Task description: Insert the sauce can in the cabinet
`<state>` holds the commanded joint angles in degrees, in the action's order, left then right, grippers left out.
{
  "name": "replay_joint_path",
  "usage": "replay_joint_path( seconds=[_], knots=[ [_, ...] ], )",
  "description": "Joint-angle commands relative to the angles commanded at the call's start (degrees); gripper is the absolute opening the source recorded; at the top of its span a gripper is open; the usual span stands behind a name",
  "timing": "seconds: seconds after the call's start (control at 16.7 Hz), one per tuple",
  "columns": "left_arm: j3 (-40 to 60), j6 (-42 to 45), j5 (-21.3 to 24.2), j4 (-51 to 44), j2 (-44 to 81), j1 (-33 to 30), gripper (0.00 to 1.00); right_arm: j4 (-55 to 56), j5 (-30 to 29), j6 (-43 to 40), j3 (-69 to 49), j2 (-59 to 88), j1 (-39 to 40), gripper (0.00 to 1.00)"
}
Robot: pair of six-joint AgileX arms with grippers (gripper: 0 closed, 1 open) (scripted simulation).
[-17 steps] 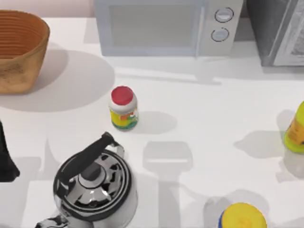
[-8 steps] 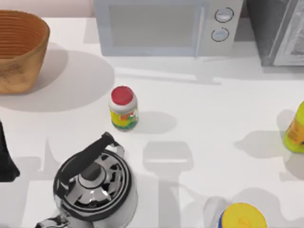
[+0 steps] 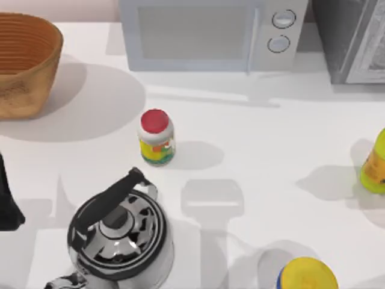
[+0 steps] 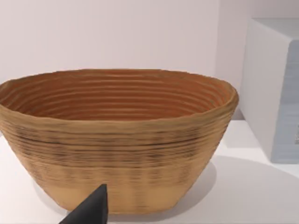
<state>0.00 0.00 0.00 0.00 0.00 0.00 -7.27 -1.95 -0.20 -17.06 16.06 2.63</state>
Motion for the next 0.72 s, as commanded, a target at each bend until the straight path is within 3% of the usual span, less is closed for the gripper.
replay_joint_path(
  seconds=[0.72],
  knots=[
    [0.0, 0.0, 0.0, 0.0, 0.0, 0.0, 1.0, -16.3, -8.5, 0.5, -72.3, 46.9, 5.4, 0.0]
  ],
)
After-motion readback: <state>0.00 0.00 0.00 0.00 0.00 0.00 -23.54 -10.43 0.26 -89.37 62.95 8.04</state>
